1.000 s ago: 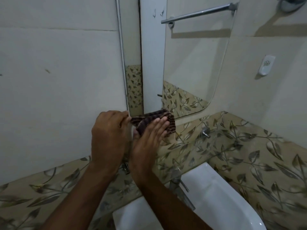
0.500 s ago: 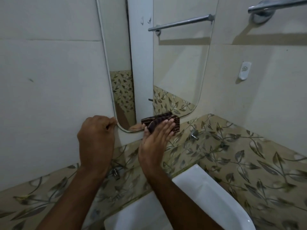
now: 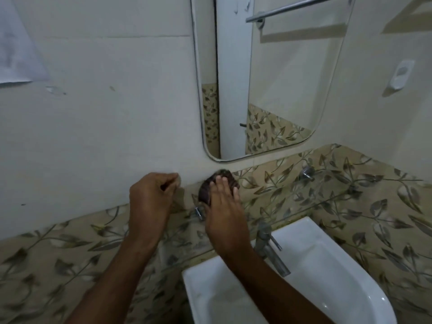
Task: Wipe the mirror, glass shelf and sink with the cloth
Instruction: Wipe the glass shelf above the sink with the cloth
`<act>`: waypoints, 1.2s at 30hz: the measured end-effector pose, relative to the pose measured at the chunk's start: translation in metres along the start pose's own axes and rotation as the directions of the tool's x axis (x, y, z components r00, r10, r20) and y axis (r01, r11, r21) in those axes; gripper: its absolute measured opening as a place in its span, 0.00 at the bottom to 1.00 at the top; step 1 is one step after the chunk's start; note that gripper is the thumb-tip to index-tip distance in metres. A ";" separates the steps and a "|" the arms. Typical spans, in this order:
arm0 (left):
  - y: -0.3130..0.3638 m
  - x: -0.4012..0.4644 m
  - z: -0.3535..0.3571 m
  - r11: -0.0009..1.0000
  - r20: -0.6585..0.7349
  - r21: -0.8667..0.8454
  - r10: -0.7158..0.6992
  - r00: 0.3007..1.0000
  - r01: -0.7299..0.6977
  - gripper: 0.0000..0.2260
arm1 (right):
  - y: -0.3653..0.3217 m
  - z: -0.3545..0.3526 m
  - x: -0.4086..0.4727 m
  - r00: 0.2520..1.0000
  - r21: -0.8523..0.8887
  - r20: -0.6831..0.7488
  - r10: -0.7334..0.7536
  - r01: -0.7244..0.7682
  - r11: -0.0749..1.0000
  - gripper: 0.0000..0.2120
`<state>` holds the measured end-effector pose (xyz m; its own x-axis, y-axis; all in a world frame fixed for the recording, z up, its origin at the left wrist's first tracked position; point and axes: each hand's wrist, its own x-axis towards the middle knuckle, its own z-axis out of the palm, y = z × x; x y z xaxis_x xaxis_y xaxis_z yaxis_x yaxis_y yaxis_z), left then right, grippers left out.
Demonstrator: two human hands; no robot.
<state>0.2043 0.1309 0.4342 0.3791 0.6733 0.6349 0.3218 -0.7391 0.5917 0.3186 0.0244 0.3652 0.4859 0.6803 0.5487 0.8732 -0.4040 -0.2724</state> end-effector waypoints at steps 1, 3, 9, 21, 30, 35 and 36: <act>-0.007 -0.009 -0.003 1.000 0.019 -0.006 -0.030 0.999 0.030 0.09 | 0.007 -0.004 -0.004 0.998 0.080 0.042 0.045 -0.049 0.996 0.27; -0.019 -0.025 -0.006 0.997 0.060 -0.006 -0.072 0.996 0.073 0.09 | 0.021 -0.013 -0.012 0.997 0.173 0.061 0.035 -0.045 0.984 0.22; -0.031 -0.053 -0.011 0.979 0.203 0.105 -0.192 0.960 0.174 0.07 | 0.004 -0.011 -0.028 0.894 0.206 0.214 -0.393 0.352 0.913 0.16; -0.047 -0.086 -0.044 0.957 0.151 0.152 -0.271 0.951 0.249 0.11 | -0.048 0.035 -0.059 0.869 0.135 0.383 -0.313 0.282 0.950 0.37; -0.029 -0.084 -0.046 0.962 0.114 0.178 -0.228 0.967 0.206 0.11 | -0.073 0.040 -0.082 0.825 0.492 0.067 -0.561 0.462 0.738 0.07; -0.024 -0.090 -0.032 0.966 0.182 0.129 -0.245 0.952 0.224 0.11 | -0.032 0.012 -0.074 0.742 0.409 0.269 -0.614 0.489 0.771 0.26; -0.023 -0.091 -0.029 0.967 0.194 0.124 -0.241 0.951 0.220 0.11 | -0.027 0.009 -0.077 0.730 0.403 0.269 -0.628 0.507 0.762 0.28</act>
<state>0.1367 0.0872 0.3770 0.4509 0.8148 0.3645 0.5028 -0.5693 0.6505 0.2579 -0.0119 0.3234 -0.1838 0.9148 0.3596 0.9262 0.2837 -0.2482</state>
